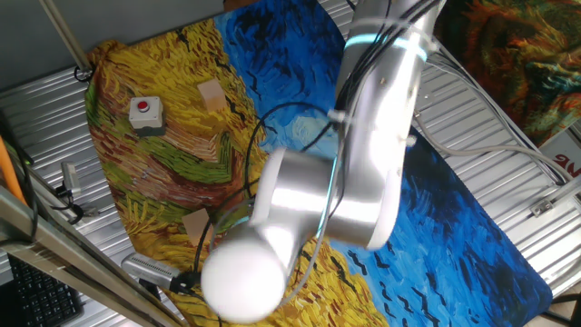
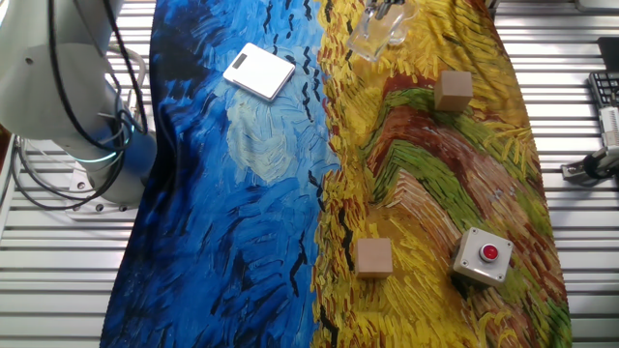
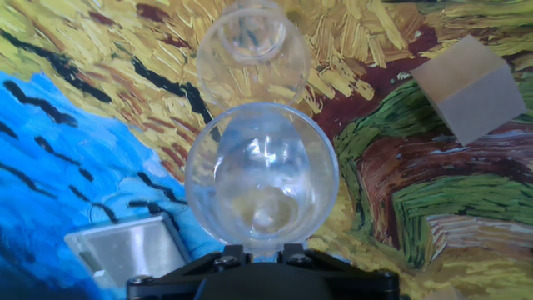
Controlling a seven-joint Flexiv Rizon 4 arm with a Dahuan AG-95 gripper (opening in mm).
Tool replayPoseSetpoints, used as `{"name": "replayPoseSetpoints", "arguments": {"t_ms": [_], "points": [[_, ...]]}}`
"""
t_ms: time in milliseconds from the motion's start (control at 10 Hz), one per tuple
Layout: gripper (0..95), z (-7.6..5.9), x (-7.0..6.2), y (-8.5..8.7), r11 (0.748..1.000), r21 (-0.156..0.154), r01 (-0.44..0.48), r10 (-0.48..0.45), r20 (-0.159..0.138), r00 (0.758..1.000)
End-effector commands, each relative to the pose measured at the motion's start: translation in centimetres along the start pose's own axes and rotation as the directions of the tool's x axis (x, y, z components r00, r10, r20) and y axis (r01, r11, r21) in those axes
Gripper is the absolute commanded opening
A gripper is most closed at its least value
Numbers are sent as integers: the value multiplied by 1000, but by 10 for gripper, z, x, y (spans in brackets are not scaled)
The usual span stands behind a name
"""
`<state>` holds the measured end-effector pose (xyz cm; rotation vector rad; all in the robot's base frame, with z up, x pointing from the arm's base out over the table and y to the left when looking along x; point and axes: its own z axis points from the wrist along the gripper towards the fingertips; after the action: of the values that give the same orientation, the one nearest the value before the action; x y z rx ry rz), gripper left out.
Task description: Pour the water from one cup into another empty cup
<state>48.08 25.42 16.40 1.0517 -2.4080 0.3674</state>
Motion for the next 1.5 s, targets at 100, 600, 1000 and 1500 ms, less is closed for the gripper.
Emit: {"name": "replayPoseSetpoints", "arguments": {"t_ms": [100,600,1000,1500], "points": [[0,-2,7,4,1000,1,-10,10,151,988],[0,11,22,10,1000,10,-9,5,290,957],[0,26,36,-4,1000,18,0,-7,383,924],[0,58,53,-24,999,39,23,-38,453,891]]}}
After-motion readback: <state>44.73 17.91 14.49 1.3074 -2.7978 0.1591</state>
